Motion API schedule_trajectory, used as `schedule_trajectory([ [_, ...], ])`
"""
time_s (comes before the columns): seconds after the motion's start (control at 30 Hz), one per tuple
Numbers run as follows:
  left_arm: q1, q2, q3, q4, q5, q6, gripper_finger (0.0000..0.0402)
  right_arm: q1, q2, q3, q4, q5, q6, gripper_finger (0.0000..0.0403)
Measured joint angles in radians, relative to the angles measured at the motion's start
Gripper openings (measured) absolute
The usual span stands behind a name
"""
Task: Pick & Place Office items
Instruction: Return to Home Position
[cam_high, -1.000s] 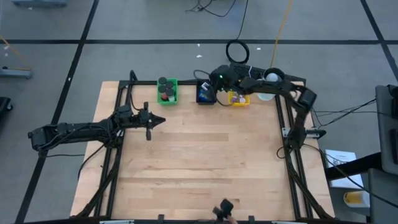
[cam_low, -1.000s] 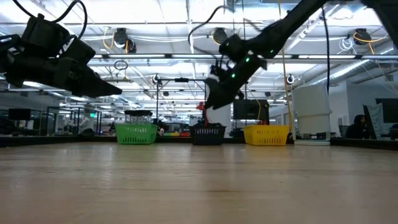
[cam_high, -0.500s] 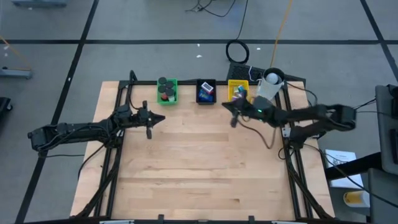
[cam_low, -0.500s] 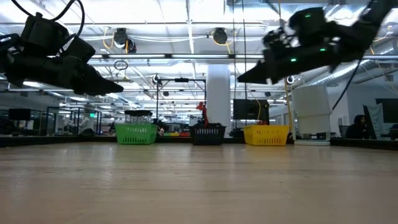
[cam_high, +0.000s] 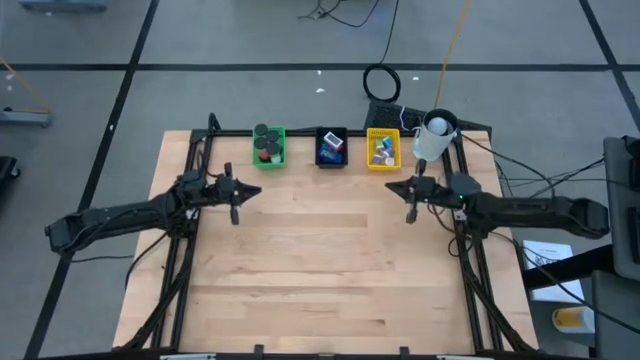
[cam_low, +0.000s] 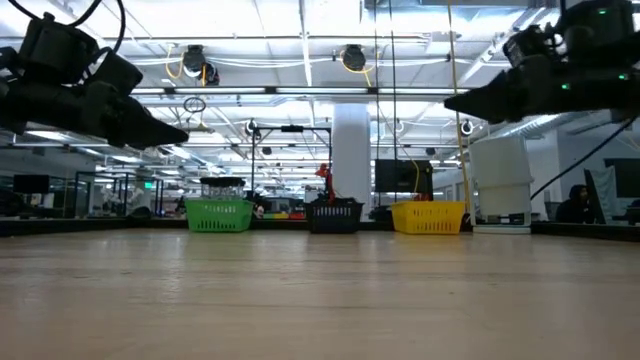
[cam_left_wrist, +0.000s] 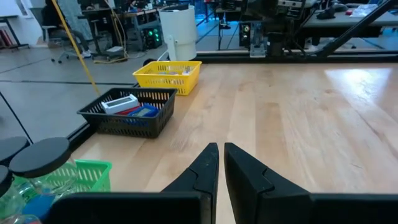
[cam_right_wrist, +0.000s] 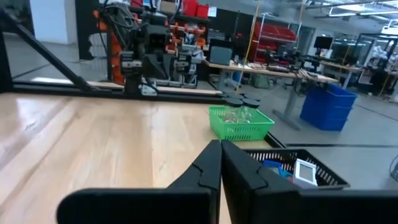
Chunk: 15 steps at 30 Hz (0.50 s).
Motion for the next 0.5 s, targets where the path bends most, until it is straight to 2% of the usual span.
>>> schedule_trajectory([
  [0.17, 0.000, -0.123, 0.000, -0.109, 0.001, -0.004, 0.0035, 0.000, -0.170, -0.047, -0.122, -0.002, -0.017, 0.0001],
  [0.3, 0.000, -0.216, 0.000, -0.178, 0.006, -0.011, 0.0035, 0.000, -0.310, -0.077, -0.212, -0.053, -0.036, 0.0001],
  [0.5, 0.000, -0.356, 0.000, -0.285, 0.025, -0.013, 0.0035, -0.001, -0.565, -0.112, -0.349, -0.037, -0.040, 0.0000],
])
